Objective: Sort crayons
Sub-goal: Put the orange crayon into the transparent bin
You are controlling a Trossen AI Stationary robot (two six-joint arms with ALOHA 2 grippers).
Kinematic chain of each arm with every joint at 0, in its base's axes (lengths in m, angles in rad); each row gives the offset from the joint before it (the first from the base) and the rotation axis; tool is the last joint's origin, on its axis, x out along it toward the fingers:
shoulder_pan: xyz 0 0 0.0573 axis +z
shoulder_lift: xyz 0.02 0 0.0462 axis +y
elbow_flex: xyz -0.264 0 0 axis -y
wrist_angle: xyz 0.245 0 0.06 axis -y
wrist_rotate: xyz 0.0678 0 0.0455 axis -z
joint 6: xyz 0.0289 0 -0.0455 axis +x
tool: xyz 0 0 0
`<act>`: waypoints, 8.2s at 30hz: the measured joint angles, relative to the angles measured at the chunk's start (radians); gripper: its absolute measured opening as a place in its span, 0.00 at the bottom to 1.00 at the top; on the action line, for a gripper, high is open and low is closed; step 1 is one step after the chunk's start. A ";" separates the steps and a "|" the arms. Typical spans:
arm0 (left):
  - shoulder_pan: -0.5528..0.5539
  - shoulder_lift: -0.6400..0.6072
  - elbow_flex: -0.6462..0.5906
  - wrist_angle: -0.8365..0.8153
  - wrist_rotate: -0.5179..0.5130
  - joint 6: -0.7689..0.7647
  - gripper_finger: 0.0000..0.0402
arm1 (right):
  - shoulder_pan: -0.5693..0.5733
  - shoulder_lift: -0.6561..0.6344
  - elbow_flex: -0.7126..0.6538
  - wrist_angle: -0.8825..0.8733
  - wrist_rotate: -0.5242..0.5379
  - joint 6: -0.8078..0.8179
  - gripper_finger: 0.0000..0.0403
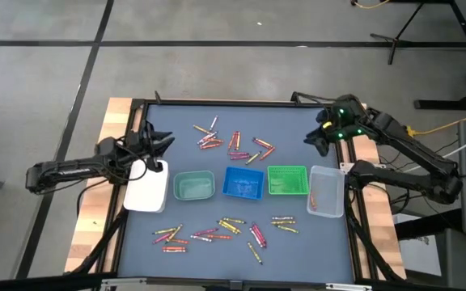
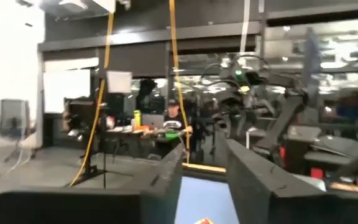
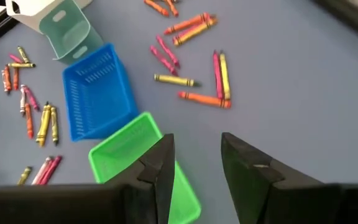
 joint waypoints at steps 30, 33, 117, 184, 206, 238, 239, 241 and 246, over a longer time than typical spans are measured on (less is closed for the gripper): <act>0.203 1.152 0.742 -0.514 0.211 -0.014 0.29 | 0.000 0.236 0.000 0.091 0.008 -0.023 0.32; 0.208 1.207 0.743 -0.525 0.212 -0.014 0.29 | 0.000 0.236 0.000 0.090 0.008 -0.023 0.32; 0.172 1.495 0.751 -0.599 0.131 0.064 0.01 | 0.000 0.236 0.000 0.114 0.009 -0.021 0.32; 0.035 1.496 1.072 0.089 0.177 0.058 0.02 | 0.184 0.388 0.002 0.955 -0.077 -0.024 0.32; 0.008 1.495 1.074 0.130 0.180 0.057 0.02 | 0.184 0.389 0.000 0.820 -0.048 -0.073 0.32; -0.012 1.495 1.073 0.163 0.177 0.057 0.02 | 0.185 0.389 0.000 0.936 -0.178 -0.076 0.09; -0.011 1.495 1.073 0.163 0.176 0.056 0.02 | 0.185 0.389 0.000 0.936 -0.178 -0.077 0.07; -0.011 1.495 1.073 0.163 0.176 0.056 0.02 | 0.185 0.389 0.000 0.936 -0.178 -0.077 0.04; -0.011 1.495 1.073 0.150 0.176 0.056 0.03 | 0.184 0.388 0.000 0.923 -0.178 -0.076 0.04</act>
